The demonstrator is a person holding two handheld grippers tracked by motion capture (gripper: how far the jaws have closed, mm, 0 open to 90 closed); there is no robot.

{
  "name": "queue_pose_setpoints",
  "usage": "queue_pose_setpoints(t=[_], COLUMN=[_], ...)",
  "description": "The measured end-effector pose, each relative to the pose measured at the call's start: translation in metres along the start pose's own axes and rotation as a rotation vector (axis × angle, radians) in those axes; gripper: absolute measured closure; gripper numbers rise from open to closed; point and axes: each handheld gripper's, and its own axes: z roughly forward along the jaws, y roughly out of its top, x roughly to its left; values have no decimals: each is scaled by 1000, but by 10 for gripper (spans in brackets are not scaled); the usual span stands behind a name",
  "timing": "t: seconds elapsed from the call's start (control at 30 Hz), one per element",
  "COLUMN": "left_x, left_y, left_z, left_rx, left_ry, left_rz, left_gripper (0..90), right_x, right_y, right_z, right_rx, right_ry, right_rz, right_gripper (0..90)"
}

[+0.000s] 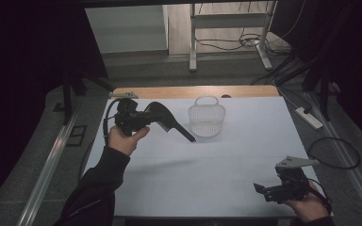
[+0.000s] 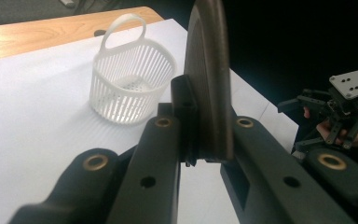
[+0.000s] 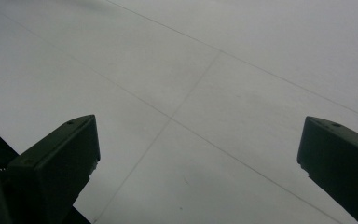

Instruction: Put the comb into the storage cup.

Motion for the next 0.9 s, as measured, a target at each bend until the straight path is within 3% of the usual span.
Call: queue_pose_setpoints(t=[0.27, 0.9], left_x=[-1, 3], left_y=[5, 30], left_z=[-2, -2], left_rx=[7, -9], left_ry=[16, 47], left_rz=[0, 0], left_gripper=[865, 866], right_x=[-3, -4], right_y=[-5, -9], right_z=[-8, -15], right_rx=[13, -8], right_ry=[-42, -63], right_rz=[24, 31], right_gripper=[0, 4])
